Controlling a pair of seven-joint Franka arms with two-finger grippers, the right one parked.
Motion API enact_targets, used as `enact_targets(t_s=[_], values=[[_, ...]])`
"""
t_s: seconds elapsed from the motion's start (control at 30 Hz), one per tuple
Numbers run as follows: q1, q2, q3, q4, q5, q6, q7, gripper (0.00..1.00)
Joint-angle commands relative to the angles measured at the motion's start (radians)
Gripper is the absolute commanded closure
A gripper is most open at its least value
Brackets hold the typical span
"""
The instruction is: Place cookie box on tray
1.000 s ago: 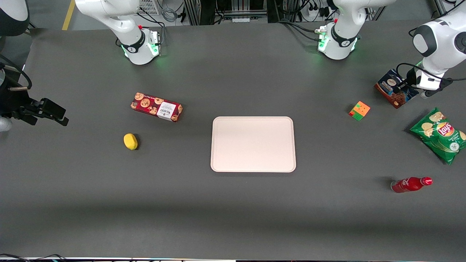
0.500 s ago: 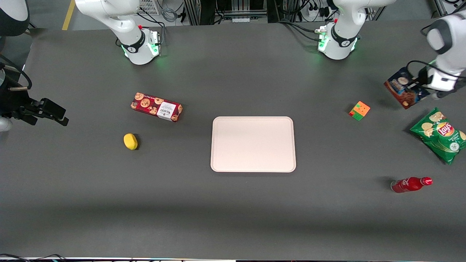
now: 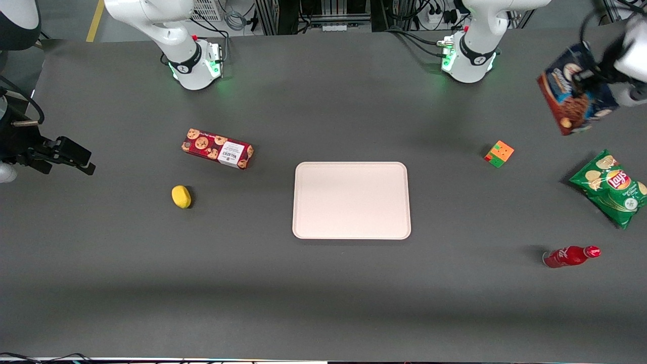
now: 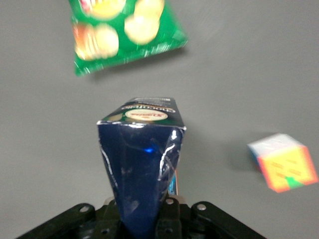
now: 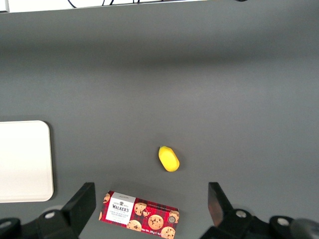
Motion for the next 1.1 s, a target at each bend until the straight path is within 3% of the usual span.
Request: enact_targets(t_s=[0.0, 0.2, 0.43, 0.67, 0.87, 1.07], values=[[0.001, 0.133, -0.100, 0.190, -0.078, -0.068, -0.001, 1.00], [0.001, 0.266, -0.285, 0.270, -0.144, -0.009, -0.062, 1.00], [-0.009, 0.504, -0.439, 0.273, -0.134, 0.253, -0.169, 1.00], [-0.023, 0.722, -0.454, 0.244, -0.031, 0.490, -0.175, 1.00], [-0.031, 0.802, -0.454, 0.161, 0.119, 0.655, -0.301, 1.00], [-0.043, 0.828, -0.461, 0.146, 0.138, 0.689, -0.375, 1.00]])
